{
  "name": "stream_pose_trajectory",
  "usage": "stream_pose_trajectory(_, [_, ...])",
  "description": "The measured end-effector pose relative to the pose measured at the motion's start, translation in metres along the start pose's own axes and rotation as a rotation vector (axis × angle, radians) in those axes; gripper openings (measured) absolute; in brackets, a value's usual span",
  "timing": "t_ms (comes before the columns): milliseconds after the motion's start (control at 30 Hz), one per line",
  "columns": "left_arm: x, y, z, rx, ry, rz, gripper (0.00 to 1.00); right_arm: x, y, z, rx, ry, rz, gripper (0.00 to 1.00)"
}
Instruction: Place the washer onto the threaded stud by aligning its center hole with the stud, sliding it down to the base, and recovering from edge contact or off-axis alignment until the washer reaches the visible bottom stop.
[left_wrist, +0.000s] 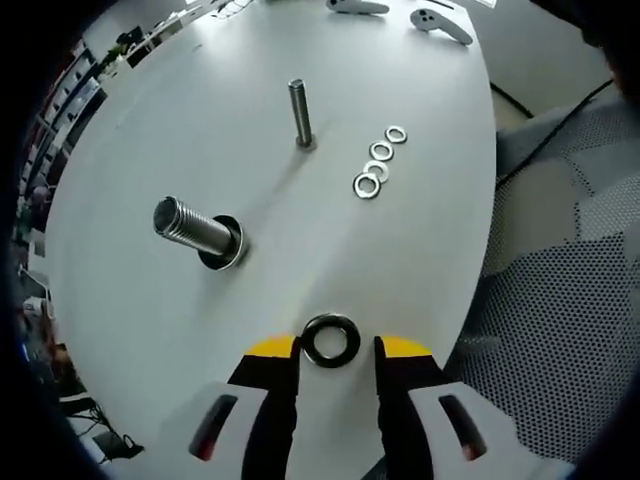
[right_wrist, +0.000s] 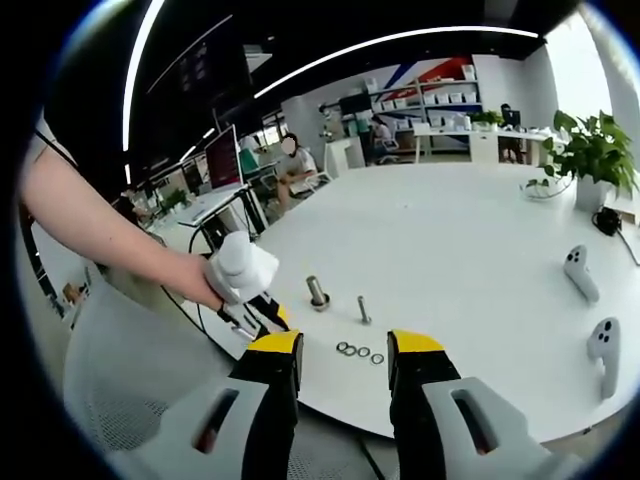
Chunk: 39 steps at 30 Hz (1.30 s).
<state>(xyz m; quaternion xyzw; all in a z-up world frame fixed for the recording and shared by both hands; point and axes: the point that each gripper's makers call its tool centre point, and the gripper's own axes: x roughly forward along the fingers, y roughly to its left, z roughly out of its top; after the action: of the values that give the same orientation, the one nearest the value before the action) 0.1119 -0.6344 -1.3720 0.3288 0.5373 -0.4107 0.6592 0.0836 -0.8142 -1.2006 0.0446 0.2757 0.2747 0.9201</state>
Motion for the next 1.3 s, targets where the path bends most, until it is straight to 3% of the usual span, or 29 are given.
stream_pose_trajectory(300, [0.0, 0.001, 0.0, -0.001, -0.001, 0.005, 0.28, 0.0, 0.0, 0.0, 0.0, 0.001, 0.001, 0.36])
stream_pose_trajectory(433, [0.0, 0.006, 0.001, -0.067, -0.02, 0.02, 0.23, 0.0, -0.001, 0.0, 0.002, 0.0, -0.002, 0.36])
stream_pose_trajectory(967, [-0.001, 0.005, 0.001, -0.048, -0.008, 0.016, 0.2, 0.0, -0.001, 0.0, 0.006, -0.001, -0.006, 0.35])
stream_pose_trajectory(1300, [-0.007, 0.017, -0.005, -0.041, 0.004, 0.021, 0.19, -0.001, -0.002, 0.0, 0.012, -0.007, -0.01, 0.35])
